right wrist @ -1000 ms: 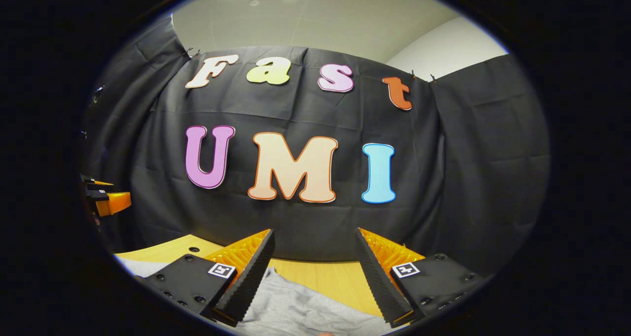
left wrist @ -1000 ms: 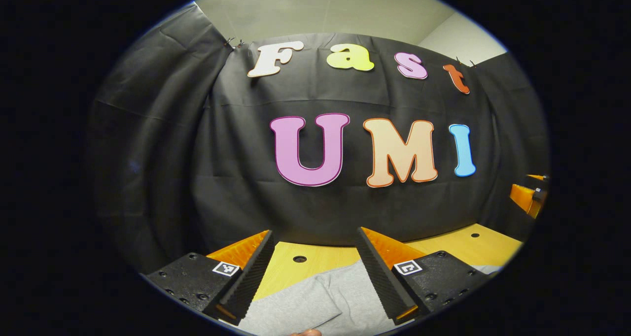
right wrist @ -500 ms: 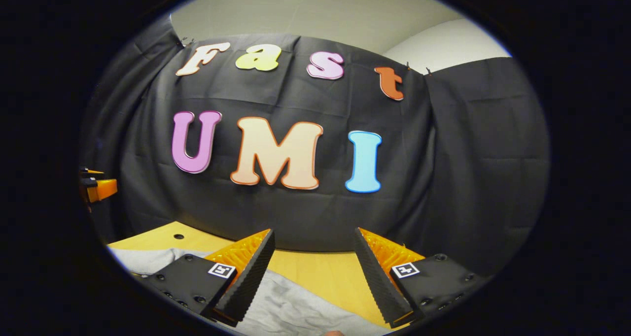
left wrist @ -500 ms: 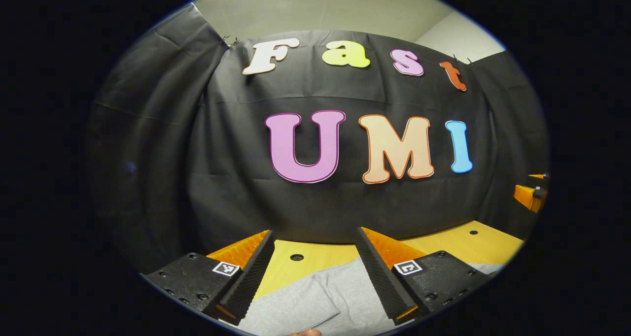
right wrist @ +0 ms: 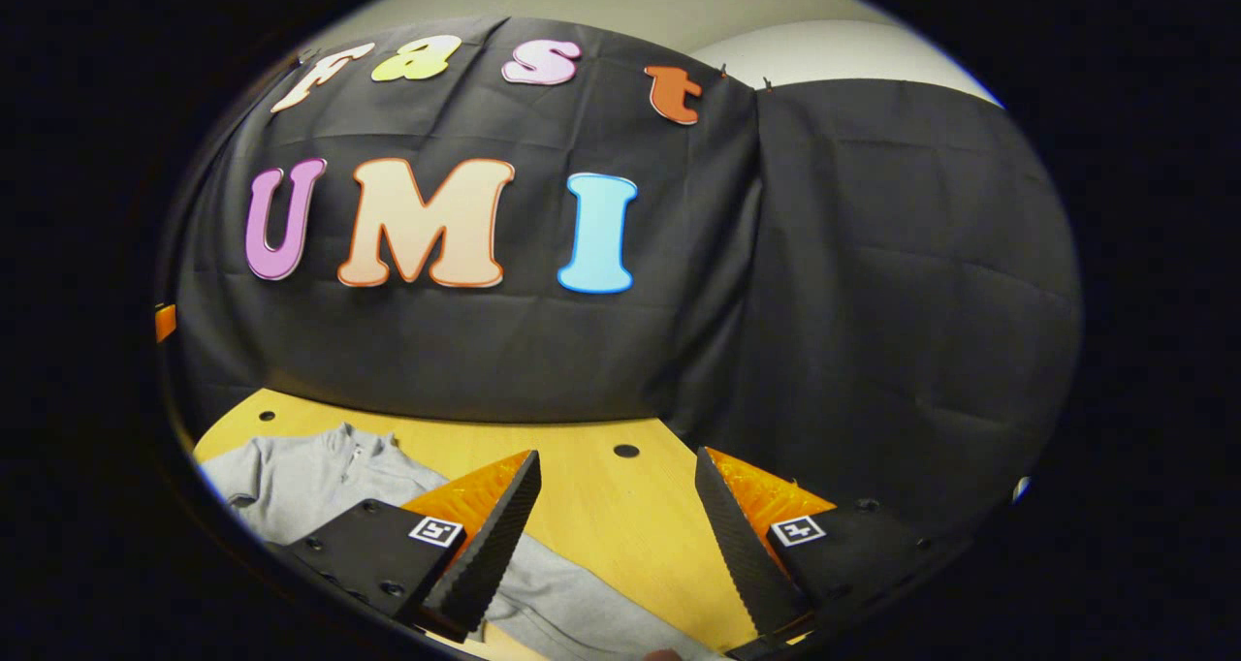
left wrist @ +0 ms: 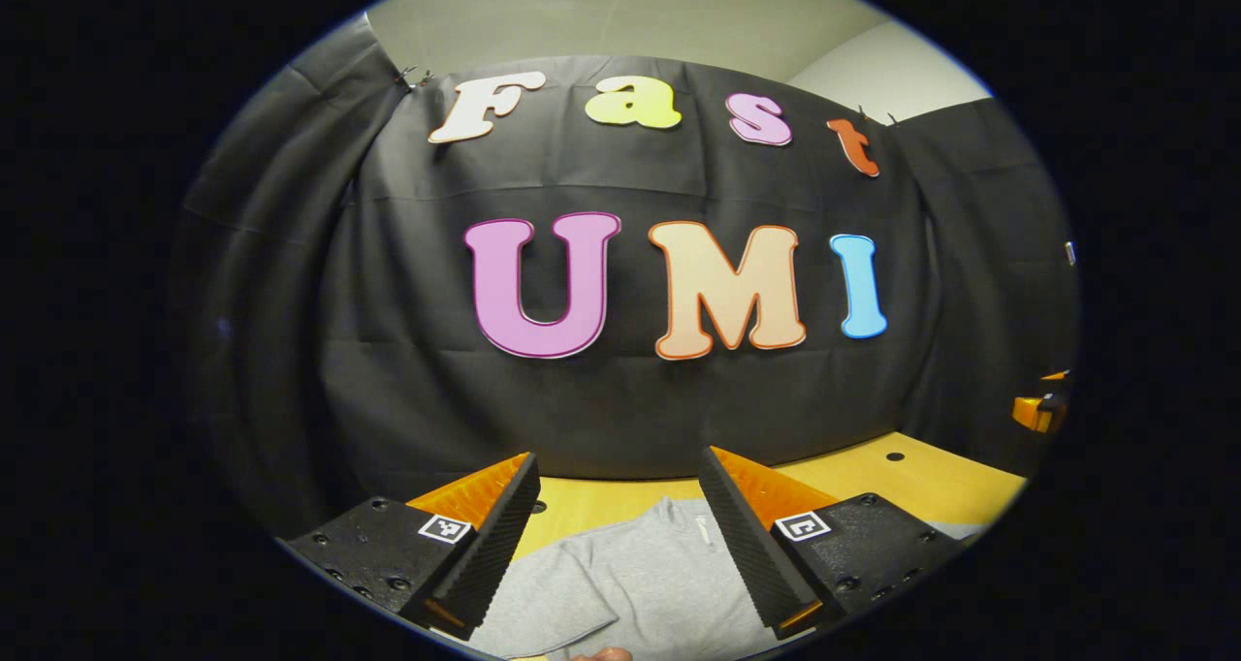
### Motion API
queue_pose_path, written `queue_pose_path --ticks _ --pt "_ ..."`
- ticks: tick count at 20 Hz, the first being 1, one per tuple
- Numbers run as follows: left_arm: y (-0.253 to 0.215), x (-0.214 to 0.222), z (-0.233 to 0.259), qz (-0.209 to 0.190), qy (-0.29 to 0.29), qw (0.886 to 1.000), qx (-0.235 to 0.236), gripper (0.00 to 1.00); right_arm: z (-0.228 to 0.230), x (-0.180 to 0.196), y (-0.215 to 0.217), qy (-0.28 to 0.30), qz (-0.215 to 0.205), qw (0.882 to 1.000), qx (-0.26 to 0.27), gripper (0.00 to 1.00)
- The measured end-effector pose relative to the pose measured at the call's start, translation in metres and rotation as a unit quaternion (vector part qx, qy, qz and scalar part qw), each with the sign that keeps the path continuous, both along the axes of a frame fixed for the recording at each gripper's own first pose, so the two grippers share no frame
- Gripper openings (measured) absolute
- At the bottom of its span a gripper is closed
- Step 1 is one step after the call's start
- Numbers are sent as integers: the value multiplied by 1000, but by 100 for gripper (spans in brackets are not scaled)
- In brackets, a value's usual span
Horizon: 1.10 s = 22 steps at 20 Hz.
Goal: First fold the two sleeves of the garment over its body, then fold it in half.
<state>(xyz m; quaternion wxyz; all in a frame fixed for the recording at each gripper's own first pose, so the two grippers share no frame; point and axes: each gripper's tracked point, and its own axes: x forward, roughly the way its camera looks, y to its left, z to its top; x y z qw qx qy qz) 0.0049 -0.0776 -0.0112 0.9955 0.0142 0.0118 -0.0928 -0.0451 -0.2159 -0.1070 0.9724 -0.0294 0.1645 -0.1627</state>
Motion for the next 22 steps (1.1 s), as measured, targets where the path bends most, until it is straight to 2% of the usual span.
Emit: queue_pose_path --ticks 2,4,5,9,14,18,22 --pt "-11 0 -1 -10 0 1000 6 99 -25 -17 -10 36 1 999 0 99" --pt "-20 -2 -2 -18 -1 1000 8 97 -49 -33 -22 69 2 998 -6 100" --pt "-24 -2 -4 -21 1 1000 8 99 -60 -42 -27 87 2 996 -9 99" --pt "-42 -1 -11 -34 13 999 2 97 -108 -82 -38 157 6 988 -8 99" --pt "-64 -1 -16 -50 17 999 3 97 -170 -131 -37 247 11 969 31 100" --pt "-73 -1 -19 -54 22 998 6 99 -210 -163 -41 311 0 948 62 100" --pt "-75 -3 -23 -50 28 998 6 97 -238 -184 -42 354 -19 929 103 100"
